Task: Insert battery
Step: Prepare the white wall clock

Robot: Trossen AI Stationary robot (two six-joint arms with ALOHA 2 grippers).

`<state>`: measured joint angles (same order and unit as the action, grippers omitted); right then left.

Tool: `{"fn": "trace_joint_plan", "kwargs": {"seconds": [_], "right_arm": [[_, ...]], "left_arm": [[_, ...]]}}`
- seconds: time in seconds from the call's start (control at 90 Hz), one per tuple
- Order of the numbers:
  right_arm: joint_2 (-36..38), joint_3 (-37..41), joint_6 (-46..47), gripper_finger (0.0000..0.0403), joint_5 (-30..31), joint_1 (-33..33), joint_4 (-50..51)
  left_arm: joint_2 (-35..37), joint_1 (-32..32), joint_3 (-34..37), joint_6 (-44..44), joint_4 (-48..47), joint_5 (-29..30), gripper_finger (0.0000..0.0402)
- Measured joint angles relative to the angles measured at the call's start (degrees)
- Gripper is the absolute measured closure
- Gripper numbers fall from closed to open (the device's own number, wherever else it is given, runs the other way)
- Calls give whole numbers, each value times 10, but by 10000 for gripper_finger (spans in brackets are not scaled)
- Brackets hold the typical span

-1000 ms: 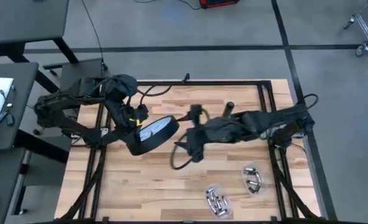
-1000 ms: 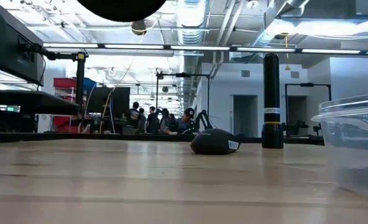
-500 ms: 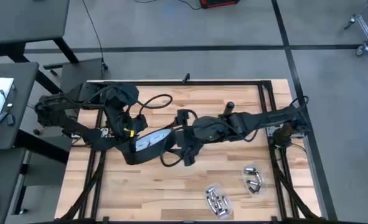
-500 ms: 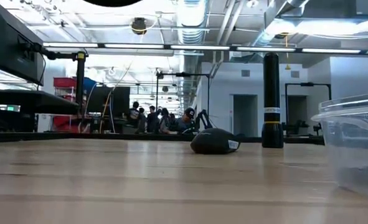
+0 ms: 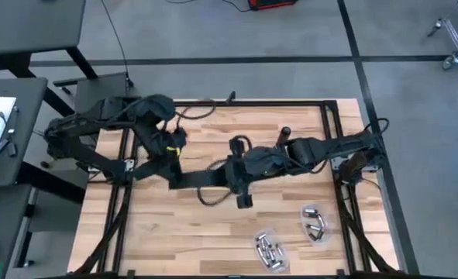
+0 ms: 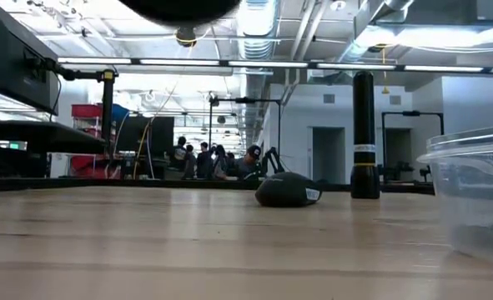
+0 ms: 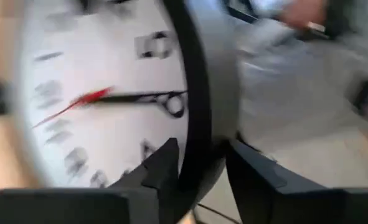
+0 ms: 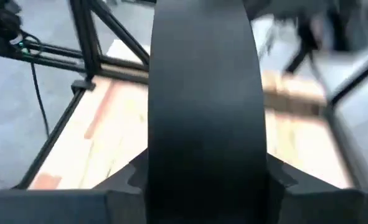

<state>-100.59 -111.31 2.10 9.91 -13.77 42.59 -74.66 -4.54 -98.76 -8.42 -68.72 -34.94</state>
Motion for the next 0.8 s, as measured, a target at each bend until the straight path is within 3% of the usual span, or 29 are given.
{"fn": "trace_joint_plan", "kwargs": {"seconds": [0.067, 0.122, 0.211, 0.267, 0.433, 0.6, 0.8], "right_arm": [[2, 1, 61, 260, -16, 11, 46], [3, 28, 108, 260, -44, 25, 59], [0, 111, 178, 260, -119, 56, -51], [-1, 176, 223, 260, -162, 74, -113], [-25, 311, 367, 260, -219, 105, -371], [-96, 331, 422, 260, -228, 107, -454], [-161, 296, 490, 260, -245, 102, -507]], "left_arm": [[17, -10, -2, 11, -36, 117, 292], [33, -11, 0, 5, -82, 252, 293], [47, -2, -3, -14, -77, 420, 293], [58, 5, -1, -28, -96, 488, 293], [89, 13, -2, -53, -89, 517, 293], [93, 18, -1, -71, -86, 517, 293], [94, 20, -1, -73, -83, 517, 293]]}}
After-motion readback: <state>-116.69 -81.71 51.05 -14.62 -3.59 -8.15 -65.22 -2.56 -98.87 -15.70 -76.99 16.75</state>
